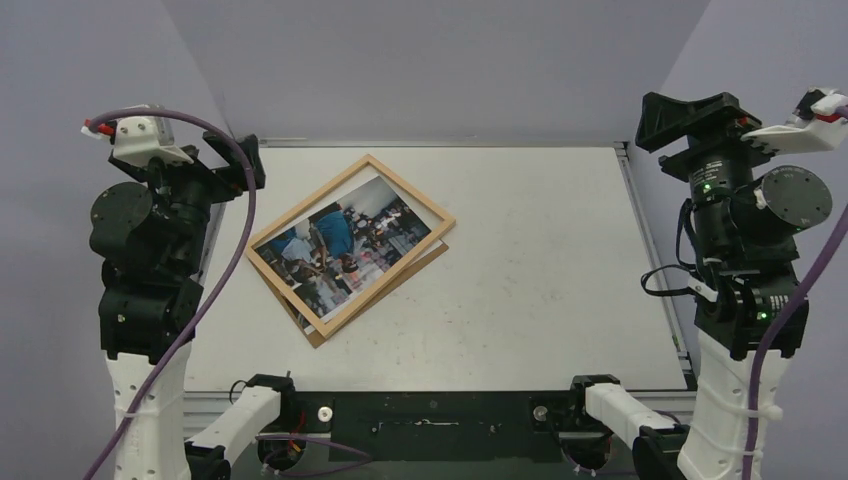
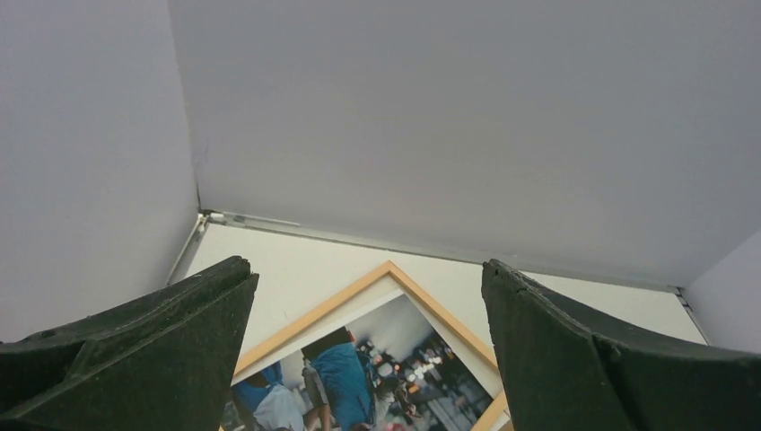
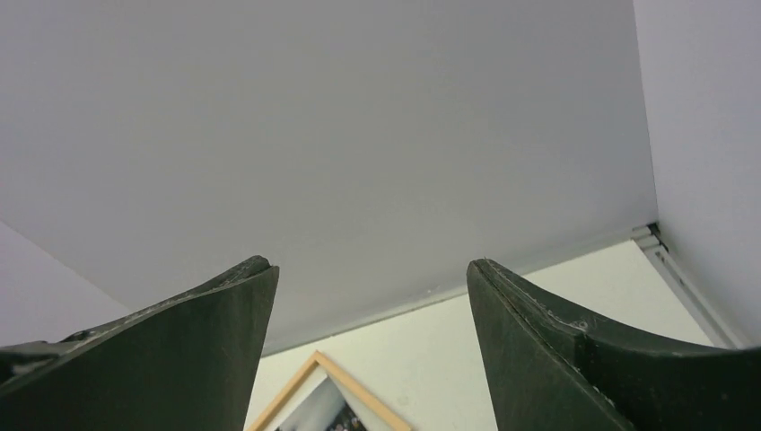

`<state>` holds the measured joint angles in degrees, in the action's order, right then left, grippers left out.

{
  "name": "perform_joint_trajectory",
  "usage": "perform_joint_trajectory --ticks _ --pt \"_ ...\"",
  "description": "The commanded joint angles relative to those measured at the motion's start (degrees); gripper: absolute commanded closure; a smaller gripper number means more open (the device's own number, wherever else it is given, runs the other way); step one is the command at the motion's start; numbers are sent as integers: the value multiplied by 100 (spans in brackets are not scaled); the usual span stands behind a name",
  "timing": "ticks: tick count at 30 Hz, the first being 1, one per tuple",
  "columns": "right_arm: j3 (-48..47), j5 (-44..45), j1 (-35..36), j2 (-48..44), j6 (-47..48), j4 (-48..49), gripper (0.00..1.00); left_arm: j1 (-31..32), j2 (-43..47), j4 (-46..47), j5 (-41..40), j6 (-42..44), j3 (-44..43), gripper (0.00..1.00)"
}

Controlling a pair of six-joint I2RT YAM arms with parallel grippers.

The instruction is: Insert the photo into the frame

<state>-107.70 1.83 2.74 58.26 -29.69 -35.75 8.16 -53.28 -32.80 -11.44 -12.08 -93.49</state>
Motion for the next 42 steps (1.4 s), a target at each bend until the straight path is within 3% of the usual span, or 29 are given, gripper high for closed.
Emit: perform_joint_trajectory --ticks 1,9,13,19,21,25,32,38,42 --pt "381 -139 34 -28 -259 110 20 20 1 334 594 -230 302 3" --pt "1315 -789 33 54 -724 402 12 20 190 1027 968 -239 1350 3" --pt "2066 -1173 33 159 -1223 596 11 39 85 1142 1841 -270 1950 3" --pt "3281 -1546 106 265 -1598 874 11 194 -643 883 2334 -723 2807 3" --pt "3650 -1515 209 324 -1711 872 17 349 -943 809 2275 -663 3038 3" --pt "4053 -1487 527 566 -1587 676 30 852 -1740 357 1799 -73 3022 3" --pt "4467 -1452 921 1032 -1258 511 35 1541 -3210 188 1917 826 2951 4" --pt "4743 -1521 982 1395 -1234 575 38 1857 -4735 -182 2191 1025 2095 31" --pt "4843 -1555 1004 1542 -1251 619 39 2023 -5267 -263 2030 1063 1708 34"
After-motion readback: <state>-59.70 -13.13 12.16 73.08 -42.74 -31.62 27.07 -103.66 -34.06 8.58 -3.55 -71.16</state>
